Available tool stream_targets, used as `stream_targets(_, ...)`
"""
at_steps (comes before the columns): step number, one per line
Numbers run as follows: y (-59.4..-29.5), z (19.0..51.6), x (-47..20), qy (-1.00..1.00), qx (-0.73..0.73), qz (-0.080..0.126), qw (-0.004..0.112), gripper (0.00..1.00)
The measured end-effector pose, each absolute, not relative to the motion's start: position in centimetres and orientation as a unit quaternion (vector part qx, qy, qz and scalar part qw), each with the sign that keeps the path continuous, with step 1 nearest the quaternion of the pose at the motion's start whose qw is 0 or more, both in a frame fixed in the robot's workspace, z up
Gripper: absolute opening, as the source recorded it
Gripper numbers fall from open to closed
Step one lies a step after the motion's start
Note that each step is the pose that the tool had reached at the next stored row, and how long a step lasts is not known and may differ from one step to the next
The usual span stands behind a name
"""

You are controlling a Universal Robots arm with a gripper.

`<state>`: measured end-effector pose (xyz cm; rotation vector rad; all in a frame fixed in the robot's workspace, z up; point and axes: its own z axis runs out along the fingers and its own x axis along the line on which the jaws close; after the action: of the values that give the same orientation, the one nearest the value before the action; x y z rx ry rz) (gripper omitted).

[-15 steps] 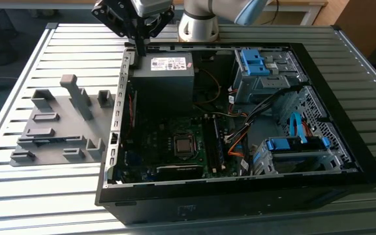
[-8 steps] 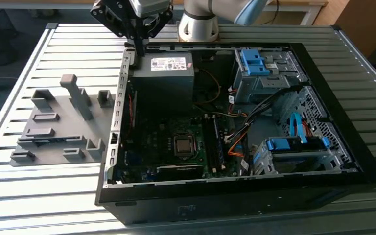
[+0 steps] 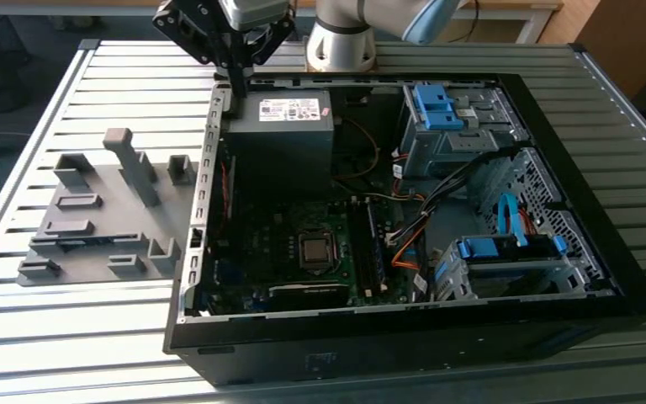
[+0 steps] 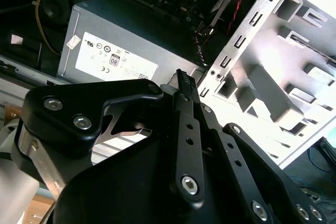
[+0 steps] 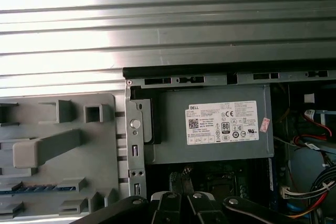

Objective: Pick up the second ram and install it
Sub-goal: 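Reach for the second ram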

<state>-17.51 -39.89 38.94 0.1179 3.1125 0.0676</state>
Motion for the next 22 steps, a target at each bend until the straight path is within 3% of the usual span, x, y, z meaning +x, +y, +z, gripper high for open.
stream_targets(22, -39.89, 38.86, -18.0, 0.999, 0.038, 0.022, 0.013, 0.11)
